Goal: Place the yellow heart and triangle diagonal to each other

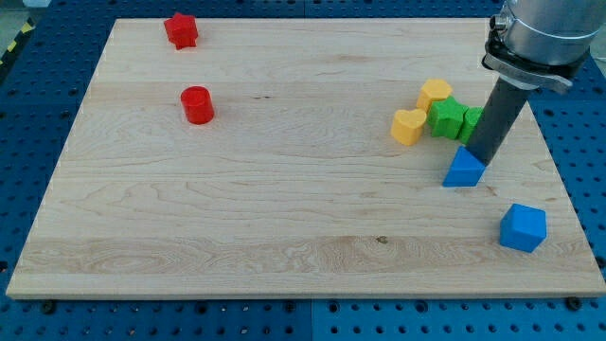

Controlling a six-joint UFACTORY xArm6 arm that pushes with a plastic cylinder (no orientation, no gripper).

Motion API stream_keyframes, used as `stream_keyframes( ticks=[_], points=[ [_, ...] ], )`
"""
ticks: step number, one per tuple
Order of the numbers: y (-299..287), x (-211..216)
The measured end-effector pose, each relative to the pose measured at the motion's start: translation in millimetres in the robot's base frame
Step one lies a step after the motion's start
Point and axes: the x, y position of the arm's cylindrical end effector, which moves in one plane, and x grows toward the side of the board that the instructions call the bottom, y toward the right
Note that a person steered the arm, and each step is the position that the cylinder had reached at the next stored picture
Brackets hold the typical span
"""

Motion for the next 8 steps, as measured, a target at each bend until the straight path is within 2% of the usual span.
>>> stream_keyframes(
  ticks=[2, 5, 6, 8],
  points=[
    [-6, 22],
    [-30, 17],
    [-7, 2],
    [-35, -48]
  ],
)
